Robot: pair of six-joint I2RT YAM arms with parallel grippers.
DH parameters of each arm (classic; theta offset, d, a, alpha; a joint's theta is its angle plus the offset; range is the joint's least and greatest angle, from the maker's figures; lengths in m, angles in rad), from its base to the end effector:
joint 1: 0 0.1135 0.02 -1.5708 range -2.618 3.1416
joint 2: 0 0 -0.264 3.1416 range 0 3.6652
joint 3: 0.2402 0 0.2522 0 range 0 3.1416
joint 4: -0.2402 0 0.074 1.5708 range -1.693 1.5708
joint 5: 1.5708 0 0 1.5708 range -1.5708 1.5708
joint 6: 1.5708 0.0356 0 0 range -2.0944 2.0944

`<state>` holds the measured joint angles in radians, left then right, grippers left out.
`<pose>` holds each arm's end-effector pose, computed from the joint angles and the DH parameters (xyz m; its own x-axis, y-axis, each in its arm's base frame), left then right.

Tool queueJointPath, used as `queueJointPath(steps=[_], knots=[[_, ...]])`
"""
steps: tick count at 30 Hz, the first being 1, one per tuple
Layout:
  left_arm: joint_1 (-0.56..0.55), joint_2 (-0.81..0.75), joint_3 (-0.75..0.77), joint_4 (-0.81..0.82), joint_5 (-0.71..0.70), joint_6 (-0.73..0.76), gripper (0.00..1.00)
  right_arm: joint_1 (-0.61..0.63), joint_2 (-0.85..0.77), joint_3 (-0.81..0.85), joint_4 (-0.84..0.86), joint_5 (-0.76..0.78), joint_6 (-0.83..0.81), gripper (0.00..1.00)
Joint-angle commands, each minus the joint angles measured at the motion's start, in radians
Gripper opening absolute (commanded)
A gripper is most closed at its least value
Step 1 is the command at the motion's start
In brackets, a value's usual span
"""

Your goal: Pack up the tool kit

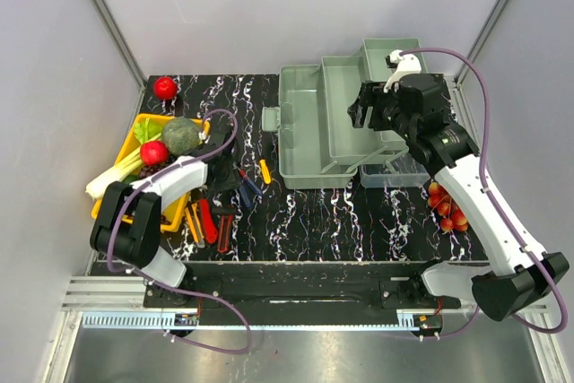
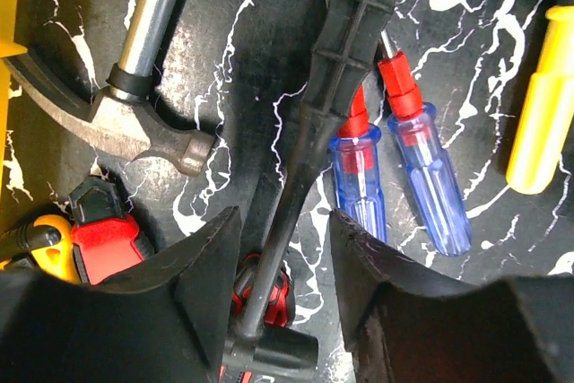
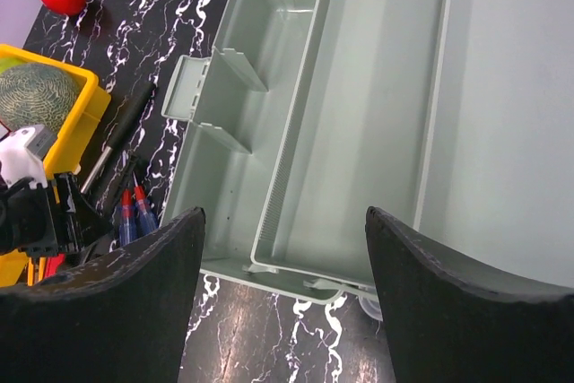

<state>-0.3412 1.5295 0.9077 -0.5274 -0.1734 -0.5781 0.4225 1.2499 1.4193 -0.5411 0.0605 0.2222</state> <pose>0.2733 -0.0905 0.1838 -0.8639 -0.2644 -0.4287 -0.2495 0.9640 -0.0918 0.2473 0.1088 0.4247 -0.4020 0.0605 -0.9136 -0.2761 0.9434 0.1839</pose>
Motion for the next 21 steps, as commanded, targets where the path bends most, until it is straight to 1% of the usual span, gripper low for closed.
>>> queueJointPath(steps=[1, 3, 5, 6, 8, 10, 15, 21], knots=[[-0.001, 0.026, 0.010, 0.047, 0.002, 0.003, 0.45, -0.004, -0.059, -0.017, 0.003, 0.019, 0.006, 0.77], [-0.001, 0.032, 0.016, 0.049, 0.000, 0.003, 0.41, -0.004, -0.072, -0.023, 0.000, 0.027, 0.005, 0.77], [0.001, 0.035, 0.013, 0.047, -0.014, 0.000, 0.34, -0.004, -0.081, -0.033, 0.000, 0.035, 0.002, 0.77], [-0.001, 0.031, 0.013, 0.043, -0.026, -0.005, 0.25, -0.004, -0.086, -0.036, 0.000, 0.038, 0.000, 0.77], [0.001, 0.014, 0.014, 0.038, -0.054, -0.006, 0.15, -0.004, -0.095, -0.042, 0.004, 0.042, 0.000, 0.77], [0.001, -0.008, 0.025, 0.029, -0.067, -0.002, 0.00, -0.004, -0.102, -0.046, 0.009, 0.045, 0.000, 0.77], [-0.001, -0.064, 0.052, -0.008, -0.101, 0.000, 0.00, -0.002, -0.104, -0.040, 0.012, 0.047, -0.006, 0.77], [-0.001, -0.179, 0.128, -0.066, -0.094, 0.003, 0.00, -0.004, -0.109, -0.039, 0.024, 0.056, -0.015, 0.78]])
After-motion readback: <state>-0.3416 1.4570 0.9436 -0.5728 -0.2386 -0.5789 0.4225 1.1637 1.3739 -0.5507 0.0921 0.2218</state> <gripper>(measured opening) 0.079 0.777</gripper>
